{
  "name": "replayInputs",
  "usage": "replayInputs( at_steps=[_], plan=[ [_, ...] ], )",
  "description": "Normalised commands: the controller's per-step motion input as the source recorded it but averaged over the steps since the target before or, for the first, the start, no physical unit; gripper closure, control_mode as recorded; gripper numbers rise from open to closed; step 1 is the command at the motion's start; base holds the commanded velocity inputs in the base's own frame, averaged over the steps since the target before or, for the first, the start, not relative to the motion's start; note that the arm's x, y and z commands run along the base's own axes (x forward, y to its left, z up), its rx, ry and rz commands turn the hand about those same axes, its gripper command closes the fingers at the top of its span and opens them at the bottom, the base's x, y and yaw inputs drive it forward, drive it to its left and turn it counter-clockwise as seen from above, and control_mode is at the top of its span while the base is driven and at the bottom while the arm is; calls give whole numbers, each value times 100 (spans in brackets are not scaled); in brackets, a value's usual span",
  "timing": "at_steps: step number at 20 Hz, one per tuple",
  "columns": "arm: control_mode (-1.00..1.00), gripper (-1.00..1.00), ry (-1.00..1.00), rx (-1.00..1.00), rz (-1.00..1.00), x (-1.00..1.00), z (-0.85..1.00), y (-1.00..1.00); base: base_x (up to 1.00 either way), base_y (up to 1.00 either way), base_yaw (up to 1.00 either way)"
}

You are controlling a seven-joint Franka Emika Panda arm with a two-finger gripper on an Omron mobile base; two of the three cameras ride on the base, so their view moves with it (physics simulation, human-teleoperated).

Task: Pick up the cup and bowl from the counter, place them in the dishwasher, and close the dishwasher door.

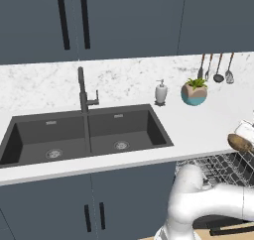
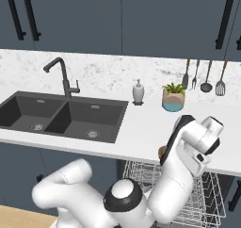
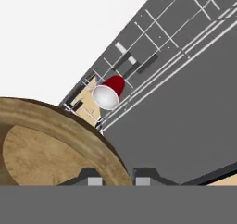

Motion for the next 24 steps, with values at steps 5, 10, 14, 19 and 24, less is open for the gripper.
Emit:
replayInputs(
  at_steps=[5, 10, 14, 19, 24],
  plan=[
    [-100, 100, 6, 0, 0, -52, -18, 0, 0, 0, 0],
    [-100, 100, 0, 0, 0, 0, -36, -19, 0, 0, 0],
    [-100, 100, 0, 0, -3, 0, -42, -49, 0, 0, 0],
    [-100, 100, 5, 0, -6, 0, -24, -59, 0, 0, 0],
    [-100, 100, 5, 0, -2, 0, -23, -20, 0, 0, 0]
  ],
)
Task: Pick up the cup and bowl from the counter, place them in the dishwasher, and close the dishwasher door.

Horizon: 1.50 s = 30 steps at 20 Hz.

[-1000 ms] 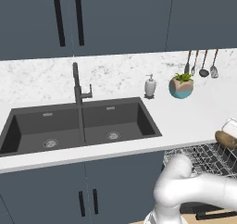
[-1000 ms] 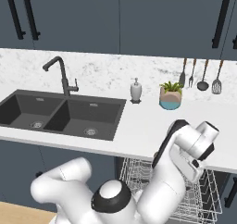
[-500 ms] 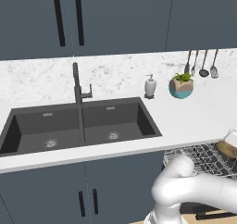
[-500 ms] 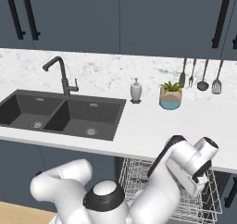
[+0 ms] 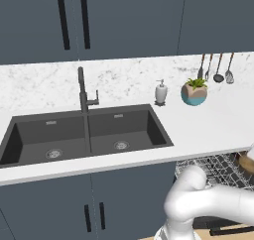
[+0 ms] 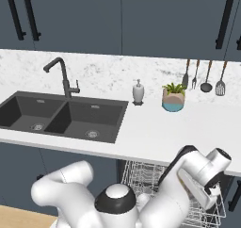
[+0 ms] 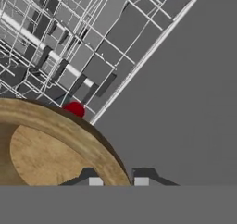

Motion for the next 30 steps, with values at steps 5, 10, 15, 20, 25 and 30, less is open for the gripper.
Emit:
replayInputs(
  at_steps=[5, 10, 15, 20, 25, 30],
  plan=[
    [-100, 100, 4, 0, 7, 4, -42, 8, 0, 0, 0],
    [-100, 100, 3, 0, 7, 11, -58, 7, 0, 0, 0],
    [-100, 100, 0, 0, 4, 3, -57, 0, 0, 0, 0],
    [-100, 100, -6, 0, 5, 2, -46, 0, 0, 0, 0],
    [-100, 100, -7, 0, 6, 11, -25, 0, 0, 0, 0],
    [-100, 100, 0, 0, 4, 8, -4, 0, 0, 0, 0]
  ],
)
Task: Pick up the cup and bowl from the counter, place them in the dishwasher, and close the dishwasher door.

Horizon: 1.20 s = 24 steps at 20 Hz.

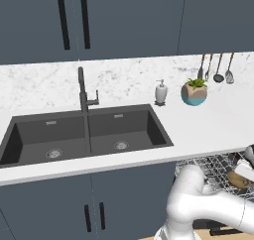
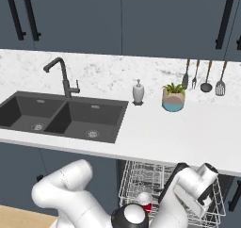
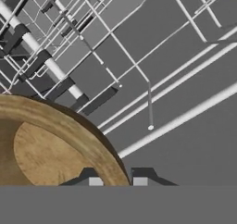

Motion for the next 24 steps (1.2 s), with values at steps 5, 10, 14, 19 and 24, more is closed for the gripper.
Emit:
replayInputs(
  at_steps=[5, 10, 14, 19, 24],
  plan=[
    [-100, 100, 0, 0, 0, -1, 10, 0, 0, 0, 0],
    [-100, 100, 0, 0, -1, 21, 9, 0, 0, 0, 0],
    [-100, 100, 0, 0, -3, 39, 2, 0, 0, 0, 0],
    [-100, 100, 0, 0, -2, 31, -37, -1, 0, 0, 0],
    [-100, 100, 0, 0, 0, -1, -87, -7, 0, 0, 0]
  ],
)
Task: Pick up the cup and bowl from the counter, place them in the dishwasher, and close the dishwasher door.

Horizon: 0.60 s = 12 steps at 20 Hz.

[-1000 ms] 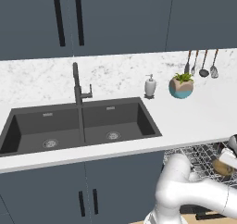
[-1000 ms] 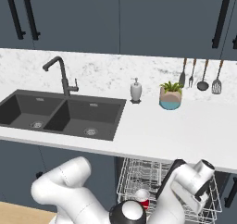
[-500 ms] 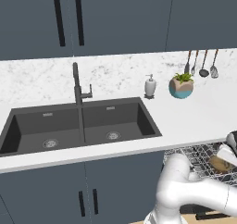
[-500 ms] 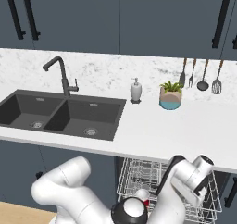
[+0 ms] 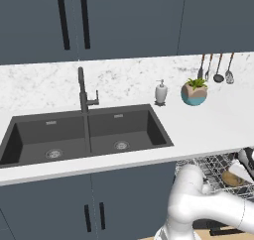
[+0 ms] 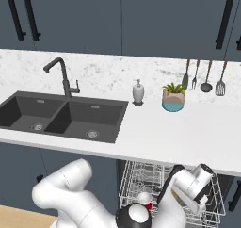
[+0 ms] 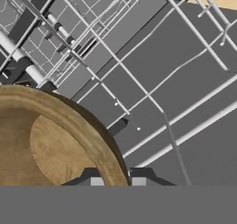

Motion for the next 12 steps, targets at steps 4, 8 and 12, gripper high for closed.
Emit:
replayInputs(
  at_steps=[4, 8, 12],
  plan=[
    [-100, 100, 0, 0, 0, -13, -66, 0, 0, 0, 0],
    [-100, 100, 2, 0, 0, -18, -17, 0, 0, 0, 0],
    [-100, -100, 0, 0, 0, 0, 0, 0, 0, 0, 0]
  ],
)
